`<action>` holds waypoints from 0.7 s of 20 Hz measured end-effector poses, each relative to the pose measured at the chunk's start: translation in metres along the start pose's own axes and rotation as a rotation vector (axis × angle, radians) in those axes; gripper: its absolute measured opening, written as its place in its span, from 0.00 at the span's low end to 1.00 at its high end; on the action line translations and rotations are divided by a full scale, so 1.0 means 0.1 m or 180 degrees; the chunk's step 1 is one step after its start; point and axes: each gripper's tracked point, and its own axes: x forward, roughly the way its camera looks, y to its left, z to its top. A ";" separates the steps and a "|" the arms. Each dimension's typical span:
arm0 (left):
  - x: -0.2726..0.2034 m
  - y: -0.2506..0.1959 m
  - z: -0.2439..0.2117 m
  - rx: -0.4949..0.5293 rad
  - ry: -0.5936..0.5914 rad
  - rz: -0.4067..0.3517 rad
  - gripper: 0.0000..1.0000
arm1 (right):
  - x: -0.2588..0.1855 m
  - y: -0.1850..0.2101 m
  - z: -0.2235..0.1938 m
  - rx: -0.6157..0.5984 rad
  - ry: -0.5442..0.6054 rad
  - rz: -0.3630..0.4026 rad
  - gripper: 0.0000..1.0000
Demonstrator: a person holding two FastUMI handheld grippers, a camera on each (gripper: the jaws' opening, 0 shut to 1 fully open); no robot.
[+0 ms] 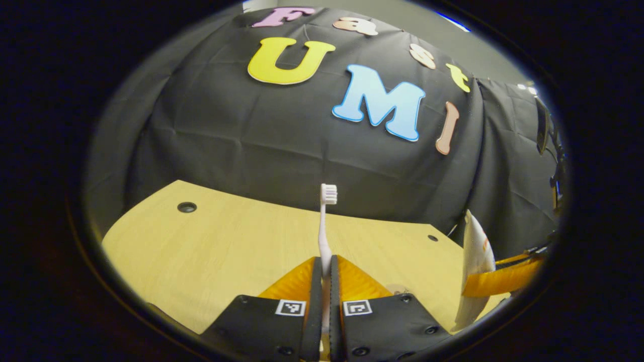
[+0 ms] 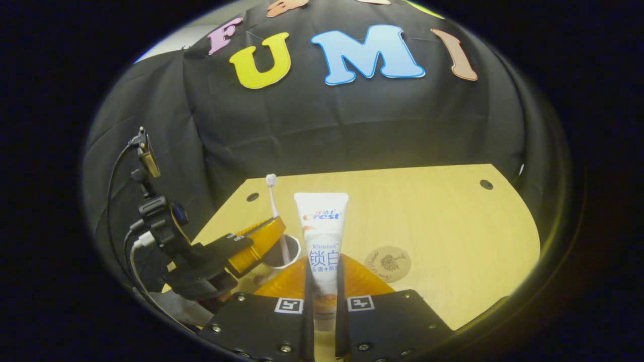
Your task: Put the toothbrush and toothpaste on the desktop into the cup, then pick up the cup and place it on the coaster on the desktop.
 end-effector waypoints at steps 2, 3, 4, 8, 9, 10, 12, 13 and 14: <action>-0.06 0.01 0.00 -0.0028 0.0023 -0.0048 0.20 | 0.05 0.03 0.05 -0.0009 -0.0023 0.0029 0.13; -0.07 0.02 -0.02 -0.0033 0.0038 -0.0053 0.24 | 0.07 0.06 0.06 -0.0015 -0.0034 0.0046 0.17; -0.09 0.02 -0.02 -0.0034 0.0069 -0.0072 0.27 | 0.09 0.08 0.08 -0.0021 -0.0043 0.0057 0.17; -0.23 0.02 -0.03 -0.0068 0.0111 -0.0065 0.60 | 0.17 0.18 0.18 -0.0062 -0.0125 0.0133 0.17; -0.28 0.02 0.00 -0.0041 0.0111 -0.0053 0.77 | 0.21 0.21 0.20 -0.0073 -0.0157 0.0152 0.17; -0.33 0.02 0.04 -0.0009 0.0092 -0.0032 0.79 | 0.25 0.24 0.24 -0.0079 -0.0195 0.0165 0.17; -0.44 0.00 0.20 0.0052 0.0072 -0.0010 0.84 | 0.33 0.30 0.30 -0.0059 -0.0262 0.0209 0.17; -0.48 -0.01 0.25 0.0086 0.0066 0.0016 0.83 | 0.38 0.34 0.34 -0.0037 -0.0300 0.0243 0.17; -0.51 0.00 0.27 0.0112 0.0068 0.0025 0.83 | 0.41 0.38 0.37 -0.0013 -0.0338 0.0281 0.17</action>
